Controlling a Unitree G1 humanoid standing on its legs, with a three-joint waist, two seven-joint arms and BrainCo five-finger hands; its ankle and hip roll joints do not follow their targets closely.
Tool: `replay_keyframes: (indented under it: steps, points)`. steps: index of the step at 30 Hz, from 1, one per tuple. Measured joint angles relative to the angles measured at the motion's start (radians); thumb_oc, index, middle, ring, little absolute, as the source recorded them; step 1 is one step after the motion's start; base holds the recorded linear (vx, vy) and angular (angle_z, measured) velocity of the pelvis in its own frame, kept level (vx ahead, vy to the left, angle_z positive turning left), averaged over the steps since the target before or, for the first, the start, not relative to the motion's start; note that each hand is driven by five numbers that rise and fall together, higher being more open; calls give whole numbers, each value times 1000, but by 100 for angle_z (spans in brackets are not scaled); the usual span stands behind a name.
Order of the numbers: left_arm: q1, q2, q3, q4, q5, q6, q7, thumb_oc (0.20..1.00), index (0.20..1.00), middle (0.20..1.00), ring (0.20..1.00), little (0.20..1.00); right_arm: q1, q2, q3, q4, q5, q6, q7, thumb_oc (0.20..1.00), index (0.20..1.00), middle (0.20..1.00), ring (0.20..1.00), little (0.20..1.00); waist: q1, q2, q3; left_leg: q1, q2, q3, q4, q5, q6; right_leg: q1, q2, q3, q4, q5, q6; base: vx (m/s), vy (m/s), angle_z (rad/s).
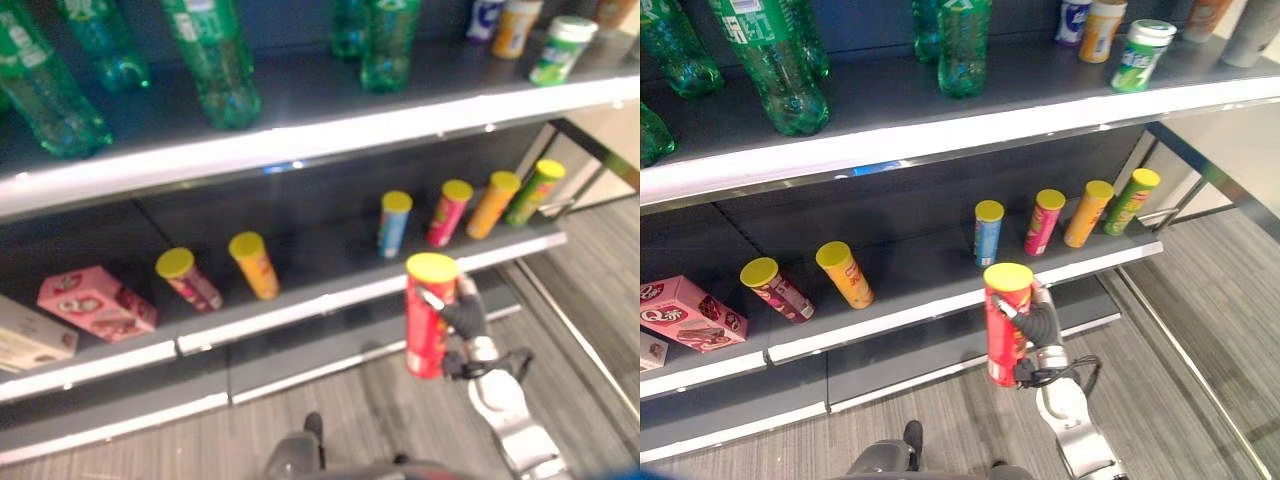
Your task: Put the goods on the table back onto the shelves and tidy them up.
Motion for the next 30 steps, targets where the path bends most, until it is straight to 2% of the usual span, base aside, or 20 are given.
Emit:
replay_keyframes:
  steps: [2,4,6,8,9,12,14,18,19,21,22,24,28,30]
  points:
    - [-14,12,-8,-15,1,-13,14,1000,1000,1000,1000,1000,-40,40,16,56,-23,-4,-17,200,200,200,200,200,22,4,-3,35,-6,50,-38,6,21,-13,-20,35,15,16,7,68,194,-45]
    - [-21,19,-27,-19,1,-20,22,1000,1000,1000,1000,1000,-65,57,29,76,-32,-10,-51,200,200,200,200,200,29,4,-3,48,-11,80,-61,7,24,-31,-34,38,11,25,18,32,73,-44]
    - [-26,21,-38,-27,1,-21,33,1000,1000,1000,1000,1000,-79,57,41,77,-34,-12,-89,200,200,200,200,200,29,7,-3,47,-13,82,-63,8,27,-33,-39,38,-29,37,37,33,50,-20]
    - [-27,20,-39,-30,0,-30,44,1000,1000,1000,1000,1000,-85,63,46,85,-53,-28,-136,200,200,200,200,200,29,4,-5,51,-19,82,-80,11,30,-37,-53,27,-67,75,53,20,10,4]
    - [-26,21,-39,-32,0,-34,50,1000,1000,1000,1000,1000,-87,66,47,92,-54,-37,-152,200,200,200,200,200,29,4,-6,51,-19,79,-90,12,28,-37,-54,27,-72,73,61,0,0,0]
    - [-13,8,-41,-49,-25,-41,61,1000,1000,1000,1000,1000,-139,74,91,133,-64,-79,-216,200,200,200,200,200,34,2,-20,44,-10,69,-140,51,-10,-44,-41,20,-112,68,86,24,-21,-2]
    - [-3,3,-74,-51,-31,-48,69,1000,1000,1000,1000,1000,-155,72,118,141,-102,-86,-264,200,200,200,200,200,37,18,-27,41,7,48,-168,66,-23,-51,-19,7,-111,70,80,26,-34,17]
    - [2,9,-118,-46,-30,-63,77,1000,1000,1000,1000,1000,-259,64,194,184,-154,-136,-338,200,200,200,200,200,41,27,-33,31,32,17,-197,91,-46,-66,15,-11,-128,77,59,18,-31,15]
    - [8,4,-116,-46,-31,-64,80,1000,1000,1000,1000,1000,-300,61,224,189,-191,-149,-356,200,200,200,200,200,57,33,-34,23,40,13,-202,97,-51,-70,22,-14,-128,80,57,12,-16,6]
    - [12,0,-116,-45,-31,-64,80,1000,1000,1000,1000,1000,-304,62,237,190,-217,-167,-362,200,200,200,200,200,62,34,-34,22,38,5,-201,100,-53,-70,22,-25,-128,81,56,-7,-45,13]
    - [23,-1,-117,-45,-31,-67,82,1000,1000,1000,1000,1000,-315,68,254,199,-225,-172,-377,200,200,200,200,200,78,38,-33,11,35,-2,-202,108,-45,-65,20,-34,-128,77,56,-12,-58,15]
    - [6,5,-156,-45,-30,-70,83,1000,1000,1000,1000,1000,-427,55,298,254,-253,-174,-399,200,200,200,200,200,81,46,-31,-30,32,-18,-201,118,-47,-105,21,-45,-128,81,56,11,-31,21]
    - [-8,3,-159,-47,-26,-73,83,1000,1000,1000,1000,1000,-491,59,329,310,-292,-185,-408,200,200,200,200,200,136,66,-26,-54,19,-35,-204,121,-44,-124,11,-62,-128,76,58,11,-14,17]
    - [-23,2,-165,-47,-24,-74,83,1000,1000,1000,1000,1000,-512,58,341,323,-297,-186,-409,200,200,200,200,200,145,72,-19,-69,16,-38,-203,125,-40,-133,10,-66,-128,78,59,-3,-20,6]
